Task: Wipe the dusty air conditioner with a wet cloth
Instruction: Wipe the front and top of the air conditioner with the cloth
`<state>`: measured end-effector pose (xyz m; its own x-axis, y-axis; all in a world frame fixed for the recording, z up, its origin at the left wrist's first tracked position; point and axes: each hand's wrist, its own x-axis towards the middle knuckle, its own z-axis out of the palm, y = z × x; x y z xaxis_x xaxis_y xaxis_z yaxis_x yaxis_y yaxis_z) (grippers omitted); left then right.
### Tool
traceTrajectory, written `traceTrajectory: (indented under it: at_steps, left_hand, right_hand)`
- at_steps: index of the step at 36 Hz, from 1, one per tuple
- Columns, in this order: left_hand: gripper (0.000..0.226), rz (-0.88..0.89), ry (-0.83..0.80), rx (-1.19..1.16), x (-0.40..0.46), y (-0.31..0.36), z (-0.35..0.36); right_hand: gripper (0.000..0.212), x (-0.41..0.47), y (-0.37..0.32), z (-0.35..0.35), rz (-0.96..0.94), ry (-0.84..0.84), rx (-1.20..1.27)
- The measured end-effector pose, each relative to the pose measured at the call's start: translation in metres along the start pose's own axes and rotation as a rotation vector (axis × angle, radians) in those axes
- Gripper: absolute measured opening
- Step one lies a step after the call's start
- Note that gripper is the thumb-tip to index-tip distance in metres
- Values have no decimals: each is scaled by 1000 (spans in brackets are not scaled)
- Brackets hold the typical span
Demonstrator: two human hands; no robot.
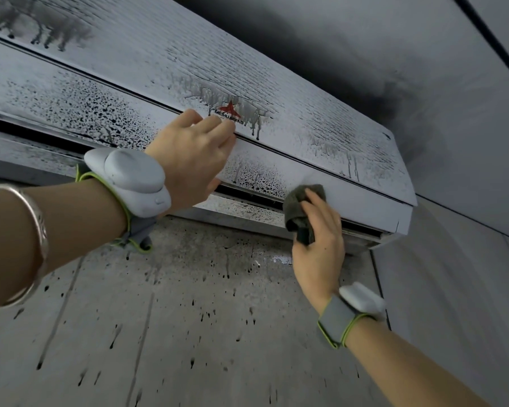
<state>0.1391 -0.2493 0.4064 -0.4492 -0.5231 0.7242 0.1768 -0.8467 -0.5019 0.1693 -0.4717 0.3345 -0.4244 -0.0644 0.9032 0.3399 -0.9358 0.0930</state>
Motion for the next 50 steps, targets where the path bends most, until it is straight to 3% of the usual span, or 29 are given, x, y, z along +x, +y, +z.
traceTrajectory:
  at_steps: [8, 19, 26, 32, 43, 50]
  left_hand:
    - [57, -8, 8, -13, 0, 0, 1]
    - [54, 17, 11, 20, -1, -2, 2]
    - [54, 25, 29, -8, -1, -4, 5]
    - [55, 40, 44, -1, -2, -4, 7]
    - [55, 36, 28, 32, -2, -4, 7]
    - [57, 35, 31, 15, -1, -6, 6]
  right_hand:
    - [45, 47, -6, -7, 12, 43, -26]
    - [51, -3, -9, 0, -80, -37, -14]
    - [49, 25, -8, 5, -76, 19, 49]
    - [38, 48, -17, 15, -5, 175, 91]
    - [47, 9, -20, 6, -132, -63, 78]
    - [39, 58, -33, 10, -95, 22, 87]
